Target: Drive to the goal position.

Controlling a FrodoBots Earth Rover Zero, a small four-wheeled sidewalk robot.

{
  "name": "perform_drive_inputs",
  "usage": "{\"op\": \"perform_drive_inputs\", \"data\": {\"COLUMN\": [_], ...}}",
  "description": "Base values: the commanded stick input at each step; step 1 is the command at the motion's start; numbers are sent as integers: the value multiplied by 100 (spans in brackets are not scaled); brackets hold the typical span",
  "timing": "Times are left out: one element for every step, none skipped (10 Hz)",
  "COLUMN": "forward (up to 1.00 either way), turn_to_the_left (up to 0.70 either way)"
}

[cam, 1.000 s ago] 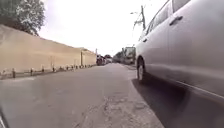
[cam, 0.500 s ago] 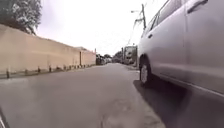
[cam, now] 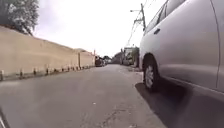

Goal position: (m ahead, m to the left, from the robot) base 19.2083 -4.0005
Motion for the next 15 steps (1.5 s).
{"op": "perform_drive_inputs", "data": {"forward": [70,70,70,70,70,70,70,70,70,70,70,70,70,70,70], "turn_to_the_left": [1,1,1,1,1,1,1,1,1,1,1,1,1,1,1]}}
